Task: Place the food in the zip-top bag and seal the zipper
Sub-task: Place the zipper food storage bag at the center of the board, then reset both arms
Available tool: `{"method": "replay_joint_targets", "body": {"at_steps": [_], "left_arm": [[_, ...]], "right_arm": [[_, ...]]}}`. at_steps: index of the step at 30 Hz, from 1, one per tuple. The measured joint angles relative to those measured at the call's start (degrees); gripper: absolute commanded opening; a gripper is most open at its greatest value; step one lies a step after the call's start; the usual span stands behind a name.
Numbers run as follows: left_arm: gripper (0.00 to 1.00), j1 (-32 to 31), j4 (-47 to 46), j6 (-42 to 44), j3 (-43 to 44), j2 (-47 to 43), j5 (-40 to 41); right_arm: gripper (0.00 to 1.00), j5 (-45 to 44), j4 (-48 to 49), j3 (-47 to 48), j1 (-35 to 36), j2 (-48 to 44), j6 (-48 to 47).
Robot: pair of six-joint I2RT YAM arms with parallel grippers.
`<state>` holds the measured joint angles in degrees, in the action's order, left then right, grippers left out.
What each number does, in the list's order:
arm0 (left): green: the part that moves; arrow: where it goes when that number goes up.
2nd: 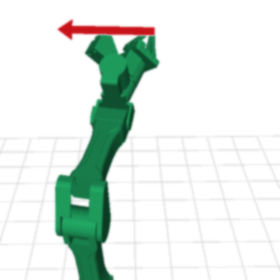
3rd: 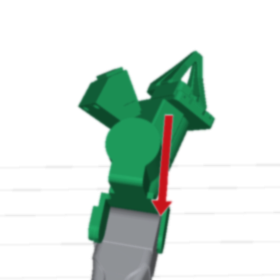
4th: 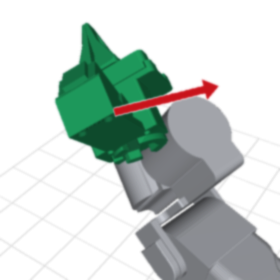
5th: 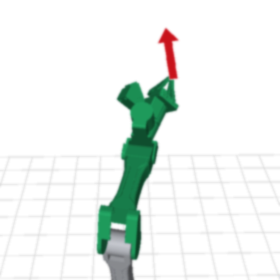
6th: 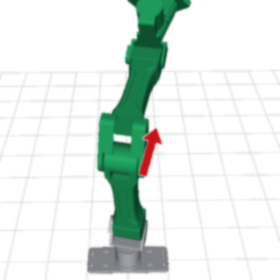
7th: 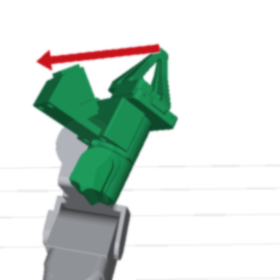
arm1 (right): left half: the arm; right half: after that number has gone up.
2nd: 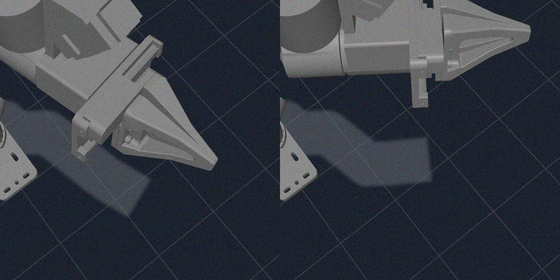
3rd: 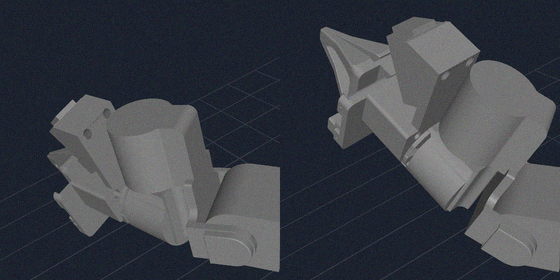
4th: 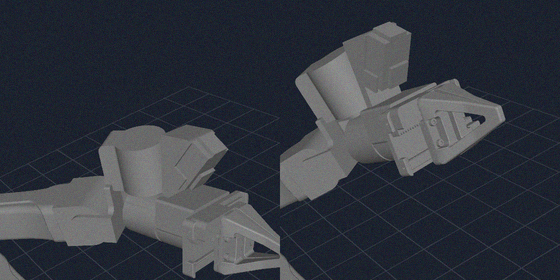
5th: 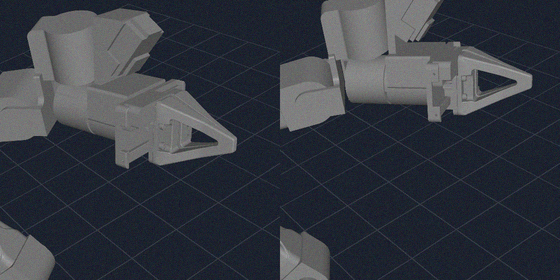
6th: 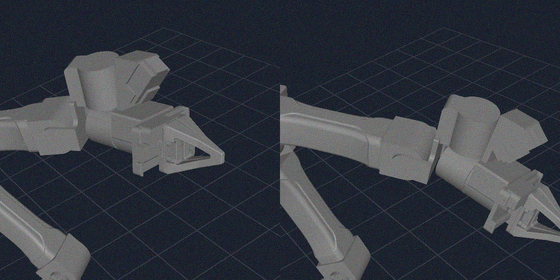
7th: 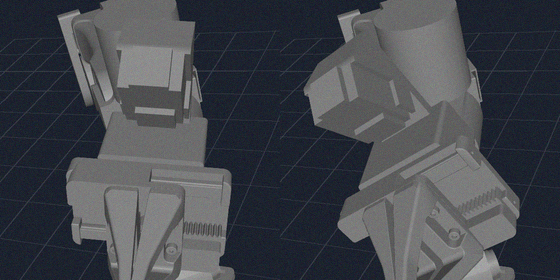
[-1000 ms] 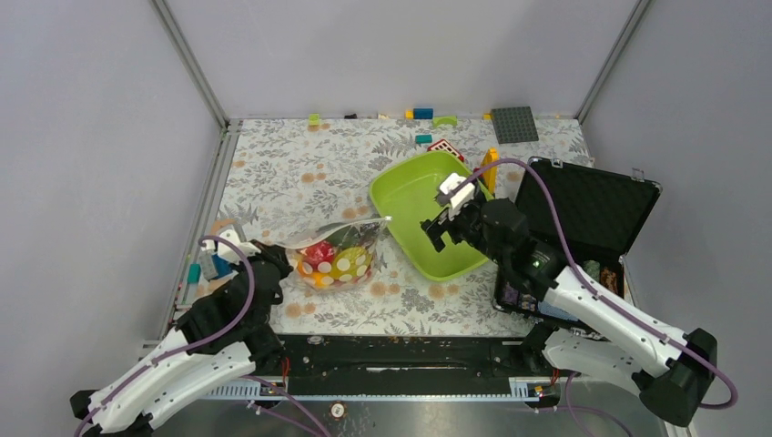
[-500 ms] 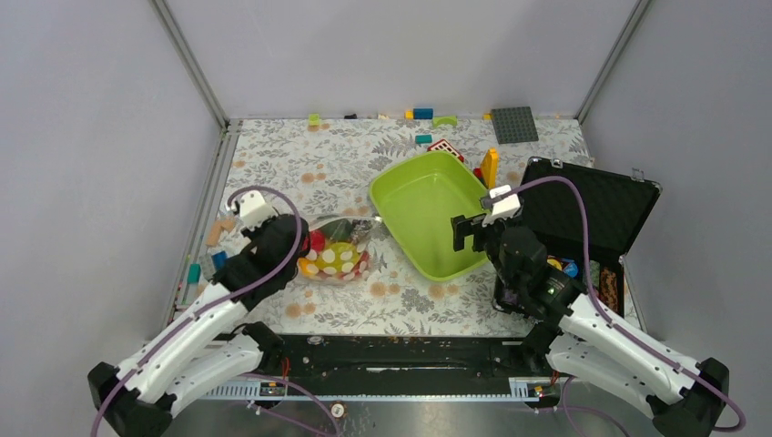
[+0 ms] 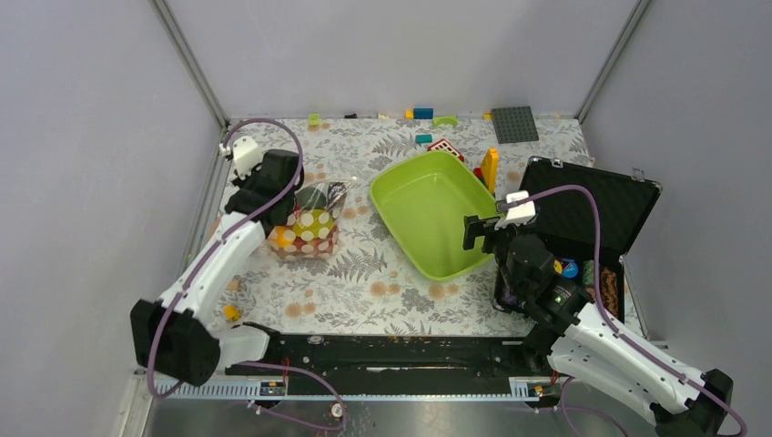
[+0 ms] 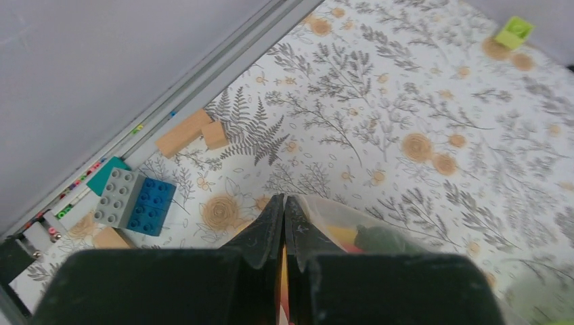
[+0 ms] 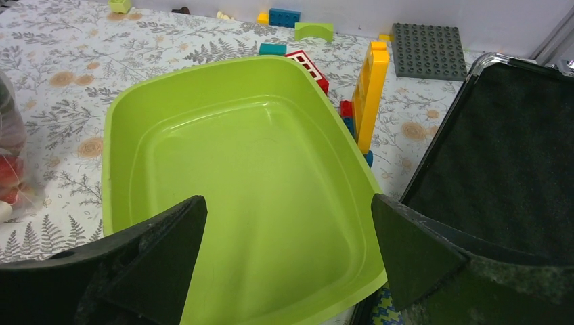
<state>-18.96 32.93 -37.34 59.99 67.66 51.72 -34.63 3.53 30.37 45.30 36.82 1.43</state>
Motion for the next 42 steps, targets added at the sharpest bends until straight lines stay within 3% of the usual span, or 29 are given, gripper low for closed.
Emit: {"method": "replay_joint_targets", "body": {"at_steps": [2,3,5,7,10,11,16,20,34,42], "left_arm": [[0.00,1.53,1.38,-0.02,3.04,4.76,0.07],[0.05,2.05,1.64,-0.02,4.00,6.51,0.04],[0.28,3.37,2.36,0.04,5.99,9.92,-0.20],[0.65,4.70,3.08,0.33,7.74,12.96,-0.76],[0.95,5.95,5.07,0.48,9.66,15.80,-2.12],[0.98,6.25,5.68,0.13,10.23,16.35,-2.64],[0.99,6.43,7.48,-0.72,10.78,14.53,-5.97],[0.99,6.34,6.51,-1.29,8.94,6.36,-10.05],[0.99,4.92,-2.97,-4.87,-22.01,-27.36,-32.02],[0.99,4.85,-5.27,-4.98,-25.62,-34.73,-35.56]], "right_arm": [[1.00,-0.46,0.00,-0.02,0.00,0.22,0.00],[1.00,-0.59,0.02,-0.02,0.02,0.46,0.00],[1.00,-0.92,0.00,-0.02,0.00,1.07,0.00],[1.00,-0.90,0.00,-0.02,0.00,1.31,0.00],[1.00,-0.90,0.00,-0.02,0.02,1.88,0.26],[1.00,-0.92,-0.07,-0.02,0.00,2.08,0.63],[1.00,-1.99,-0.44,-0.02,0.00,2.12,4.09],[1.00,-1.68,-0.90,0.02,0.00,2.23,5.60],[1.00,-0.24,-16.00,7.19,0.00,11.30,17.73],[1.00,3.89,-17.07,7.19,0.00,11.30,21.62]]}}
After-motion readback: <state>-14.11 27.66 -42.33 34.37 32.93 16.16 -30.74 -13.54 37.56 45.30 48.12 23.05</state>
